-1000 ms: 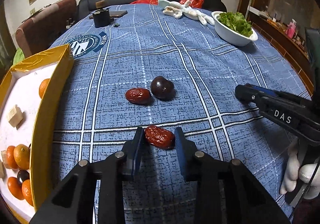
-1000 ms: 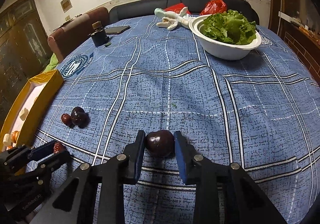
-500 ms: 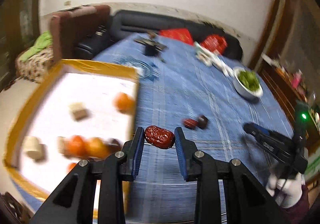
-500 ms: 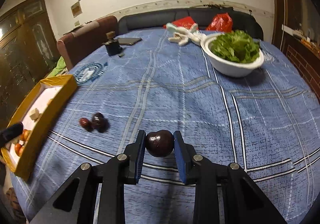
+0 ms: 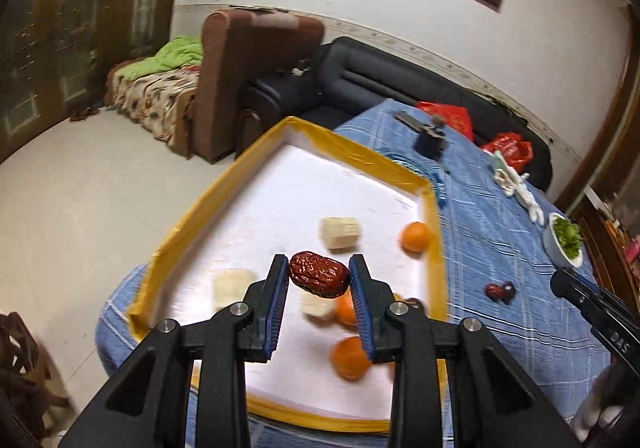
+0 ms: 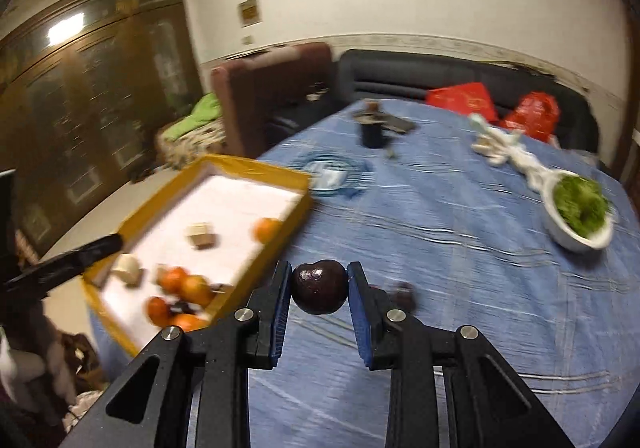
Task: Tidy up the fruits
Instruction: 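Lower the plum and red date into the tray and open both tools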
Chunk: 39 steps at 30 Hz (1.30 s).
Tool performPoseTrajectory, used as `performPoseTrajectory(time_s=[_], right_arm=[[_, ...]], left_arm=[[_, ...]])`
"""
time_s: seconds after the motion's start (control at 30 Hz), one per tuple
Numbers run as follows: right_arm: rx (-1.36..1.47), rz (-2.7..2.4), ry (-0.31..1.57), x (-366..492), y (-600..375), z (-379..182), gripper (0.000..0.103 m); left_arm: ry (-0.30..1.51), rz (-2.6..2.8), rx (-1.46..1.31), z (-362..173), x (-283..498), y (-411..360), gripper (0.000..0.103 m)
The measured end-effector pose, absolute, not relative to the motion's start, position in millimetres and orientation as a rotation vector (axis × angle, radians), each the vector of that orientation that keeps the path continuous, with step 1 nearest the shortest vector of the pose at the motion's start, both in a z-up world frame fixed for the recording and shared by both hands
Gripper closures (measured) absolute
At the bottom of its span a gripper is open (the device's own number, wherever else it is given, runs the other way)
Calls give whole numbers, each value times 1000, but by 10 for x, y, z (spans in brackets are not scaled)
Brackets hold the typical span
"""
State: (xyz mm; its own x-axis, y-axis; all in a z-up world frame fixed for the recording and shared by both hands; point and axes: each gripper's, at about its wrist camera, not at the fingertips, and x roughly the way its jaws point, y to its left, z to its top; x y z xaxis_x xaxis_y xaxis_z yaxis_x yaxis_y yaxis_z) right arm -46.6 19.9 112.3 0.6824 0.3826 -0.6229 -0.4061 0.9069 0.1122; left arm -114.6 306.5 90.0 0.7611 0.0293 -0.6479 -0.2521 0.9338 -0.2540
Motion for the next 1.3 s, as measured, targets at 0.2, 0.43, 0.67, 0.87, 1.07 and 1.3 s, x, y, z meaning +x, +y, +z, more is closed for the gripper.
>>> performPoseTrajectory(time_s=[0.2, 0.43, 0.67, 0.87, 1.07, 1.3], right_arm=[[-67, 573, 745, -430, 916, 990, 72], [-125, 632, 805, -311, 1476, 712, 71], [-125, 604, 871, -38, 1699, 490, 71], [-146, 599, 888, 45, 1798, 416, 71], [-128, 597, 884, 87, 1795, 440, 70], [-101, 602, 863, 64, 1720, 551, 69]], left_arm=[[725, 203, -332, 715, -1096, 3248, 73], [744, 230, -301, 569, -1044, 3268, 73], [737, 249, -233, 570, -1056, 3125, 65], [731, 244, -222, 601, -1081, 3101, 48], [714, 263, -205, 674, -1131, 3069, 40], [701, 263, -204, 753, -1183, 3042, 34]])
